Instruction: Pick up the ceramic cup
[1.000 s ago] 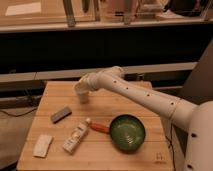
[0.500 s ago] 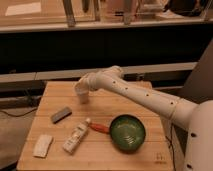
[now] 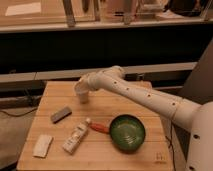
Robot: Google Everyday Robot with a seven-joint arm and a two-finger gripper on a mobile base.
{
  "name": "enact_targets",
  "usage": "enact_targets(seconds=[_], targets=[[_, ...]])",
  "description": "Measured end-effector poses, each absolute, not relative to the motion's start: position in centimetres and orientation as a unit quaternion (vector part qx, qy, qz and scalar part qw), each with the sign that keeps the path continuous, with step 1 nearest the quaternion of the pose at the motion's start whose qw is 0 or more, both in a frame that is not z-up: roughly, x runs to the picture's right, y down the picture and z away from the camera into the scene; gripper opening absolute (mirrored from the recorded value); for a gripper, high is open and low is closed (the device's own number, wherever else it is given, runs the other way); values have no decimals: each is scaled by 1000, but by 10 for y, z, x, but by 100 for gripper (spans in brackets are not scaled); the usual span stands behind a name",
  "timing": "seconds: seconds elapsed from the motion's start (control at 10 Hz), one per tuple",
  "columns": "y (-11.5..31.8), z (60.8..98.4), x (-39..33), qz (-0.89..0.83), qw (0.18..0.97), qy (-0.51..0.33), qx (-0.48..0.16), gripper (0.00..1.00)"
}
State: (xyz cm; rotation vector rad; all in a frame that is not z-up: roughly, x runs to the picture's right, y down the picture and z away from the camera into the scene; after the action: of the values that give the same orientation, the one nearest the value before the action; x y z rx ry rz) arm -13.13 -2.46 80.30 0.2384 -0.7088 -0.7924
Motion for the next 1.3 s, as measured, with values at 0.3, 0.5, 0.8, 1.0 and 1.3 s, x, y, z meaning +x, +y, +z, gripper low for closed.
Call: enact_targets(seconds=[0.3, 0.5, 0.8, 1.0, 1.3], targets=[[-28, 797, -127, -373, 856, -337, 121, 80], [-30, 794, -124, -374, 858, -333, 118, 80], [-31, 792, -121, -376, 862, -326, 96, 80], [-31, 797, -117, -359, 867, -336, 77, 80], [-31, 805, -113, -324, 869, -371, 47, 80]])
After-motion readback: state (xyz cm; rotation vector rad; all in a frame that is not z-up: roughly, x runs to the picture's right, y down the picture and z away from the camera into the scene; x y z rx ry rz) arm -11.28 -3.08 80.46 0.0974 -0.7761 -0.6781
